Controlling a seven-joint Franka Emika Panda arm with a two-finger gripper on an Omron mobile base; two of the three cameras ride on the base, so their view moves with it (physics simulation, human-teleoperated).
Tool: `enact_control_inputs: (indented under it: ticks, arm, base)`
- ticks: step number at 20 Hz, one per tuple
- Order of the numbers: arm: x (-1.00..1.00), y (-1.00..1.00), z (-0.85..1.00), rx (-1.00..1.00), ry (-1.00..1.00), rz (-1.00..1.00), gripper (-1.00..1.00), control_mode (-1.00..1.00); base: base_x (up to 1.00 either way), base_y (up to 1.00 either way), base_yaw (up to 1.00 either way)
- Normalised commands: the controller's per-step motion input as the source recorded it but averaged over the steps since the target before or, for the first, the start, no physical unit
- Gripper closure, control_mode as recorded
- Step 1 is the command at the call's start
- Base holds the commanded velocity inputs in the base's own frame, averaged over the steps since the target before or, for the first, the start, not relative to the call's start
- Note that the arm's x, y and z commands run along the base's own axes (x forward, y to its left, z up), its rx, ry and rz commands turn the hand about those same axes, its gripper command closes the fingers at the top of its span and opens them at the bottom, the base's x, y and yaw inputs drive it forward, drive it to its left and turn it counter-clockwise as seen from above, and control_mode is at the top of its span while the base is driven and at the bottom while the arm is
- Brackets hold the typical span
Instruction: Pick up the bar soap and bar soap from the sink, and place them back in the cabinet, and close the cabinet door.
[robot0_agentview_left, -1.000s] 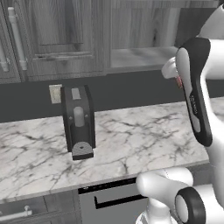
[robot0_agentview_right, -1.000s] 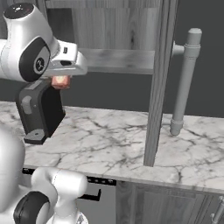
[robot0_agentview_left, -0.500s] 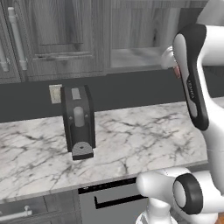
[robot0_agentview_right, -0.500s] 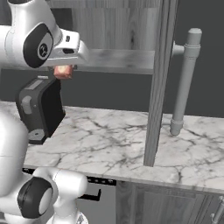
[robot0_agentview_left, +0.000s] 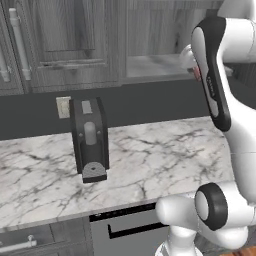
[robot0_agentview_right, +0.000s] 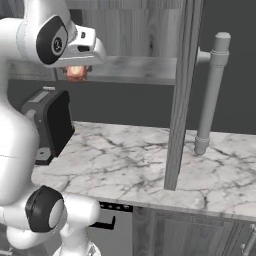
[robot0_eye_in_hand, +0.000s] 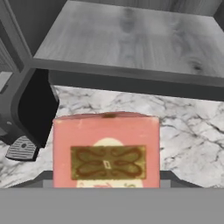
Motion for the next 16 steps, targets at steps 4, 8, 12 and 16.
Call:
enact_control_inputs:
  ticks: [4, 8, 12, 16]
  arm:
    - [0.41, 0.00, -0.20, 0.00, -0.03, 0.00, 1.00, -1.00]
    - [0.45, 0.00, -0.20, 0.00, -0.09, 0.00, 1.00, -1.00]
    - [0.49, 0.00, -0.13, 0.00, -0.10, 0.00, 1.00, -1.00]
    - [0.47, 0.00, -0.10, 0.00, -0.05, 0.00, 1.00, -1.00]
  base:
    - [0.00, 0.00, 0.00]
    - [0.00, 0.00, 0.00]
    - [0.00, 0.00, 0.00]
    - [0.00, 0.00, 0.00]
